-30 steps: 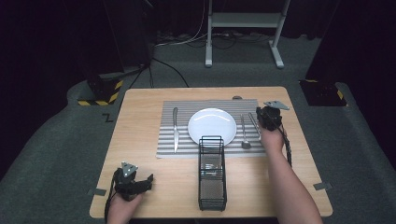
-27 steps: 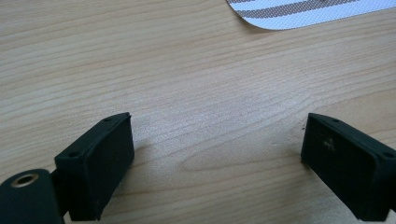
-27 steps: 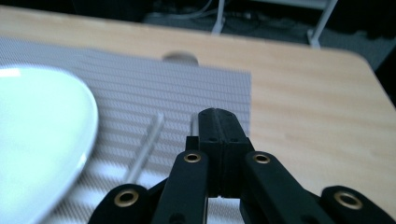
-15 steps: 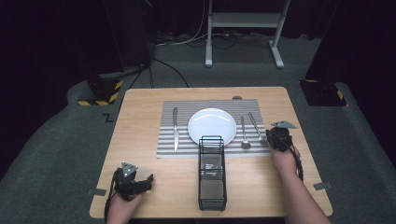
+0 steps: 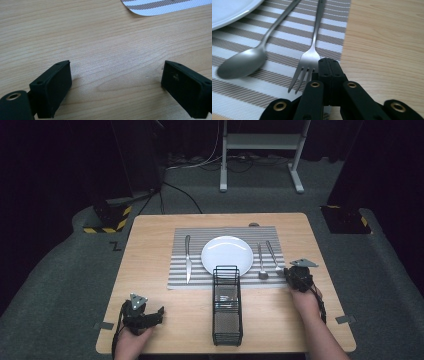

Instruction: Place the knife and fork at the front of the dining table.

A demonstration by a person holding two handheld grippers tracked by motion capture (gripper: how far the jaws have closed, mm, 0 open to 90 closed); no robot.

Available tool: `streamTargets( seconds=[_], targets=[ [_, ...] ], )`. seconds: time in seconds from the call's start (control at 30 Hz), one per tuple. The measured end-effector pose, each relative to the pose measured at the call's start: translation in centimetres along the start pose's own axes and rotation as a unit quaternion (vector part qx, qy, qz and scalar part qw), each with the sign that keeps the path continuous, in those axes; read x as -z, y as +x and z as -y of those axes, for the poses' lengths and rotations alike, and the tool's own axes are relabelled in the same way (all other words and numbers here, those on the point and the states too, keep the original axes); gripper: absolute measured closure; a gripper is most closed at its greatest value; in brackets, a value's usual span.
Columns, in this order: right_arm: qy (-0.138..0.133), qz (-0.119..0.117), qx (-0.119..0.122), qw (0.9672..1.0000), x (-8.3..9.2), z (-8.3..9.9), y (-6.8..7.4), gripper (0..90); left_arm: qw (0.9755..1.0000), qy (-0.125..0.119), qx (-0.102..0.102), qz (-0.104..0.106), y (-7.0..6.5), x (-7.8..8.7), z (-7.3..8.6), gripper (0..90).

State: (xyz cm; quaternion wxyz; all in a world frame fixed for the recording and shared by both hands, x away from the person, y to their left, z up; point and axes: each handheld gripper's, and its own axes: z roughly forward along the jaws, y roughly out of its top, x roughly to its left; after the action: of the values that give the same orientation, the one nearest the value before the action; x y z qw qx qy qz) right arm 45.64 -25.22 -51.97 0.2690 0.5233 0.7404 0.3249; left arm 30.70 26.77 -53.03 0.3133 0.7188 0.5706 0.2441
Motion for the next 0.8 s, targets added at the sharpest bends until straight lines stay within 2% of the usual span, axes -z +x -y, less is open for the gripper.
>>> streamTargets(
  seconds=[0.17, 0.3, 0.37, 0.53, 0.8],
  targets=[
    [-0.007, -0.002, 0.009, 0.9999, 0.5, 0.2, 1.2, 90.0, 1.0000, 0.000, 0.000, 0.000, 0.0, 0.0, 0.0, 9.8],
    [-0.009, -0.010, 0.009, 0.9999, 0.7, 0.3, 1.5, 90.0, 1.0000, 0.000, 0.000, 0.000, 0.0, 0.0, 0.0, 9.9],
    [-0.012, -0.007, 0.008, 0.9999, 0.9, 0.5, 1.7, 88.8, 1.0000, 0.000, 0.000, 0.000, 0.0, 0.0, 0.0, 9.9],
    [-0.023, 0.000, -0.014, 0.9996, 1.8, 1.0, 1.2, 74.1, 1.0000, 0.000, 0.000, 0.000, 0.0, 0.0, 0.0, 9.9],
    [-0.009, 0.010, -0.013, 0.9998, 4.0, 3.7, 0.7, 56.5, 1.0000, 0.000, 0.000, 0.000, 0.0, 0.0, 0.0, 9.9]
  ],
)
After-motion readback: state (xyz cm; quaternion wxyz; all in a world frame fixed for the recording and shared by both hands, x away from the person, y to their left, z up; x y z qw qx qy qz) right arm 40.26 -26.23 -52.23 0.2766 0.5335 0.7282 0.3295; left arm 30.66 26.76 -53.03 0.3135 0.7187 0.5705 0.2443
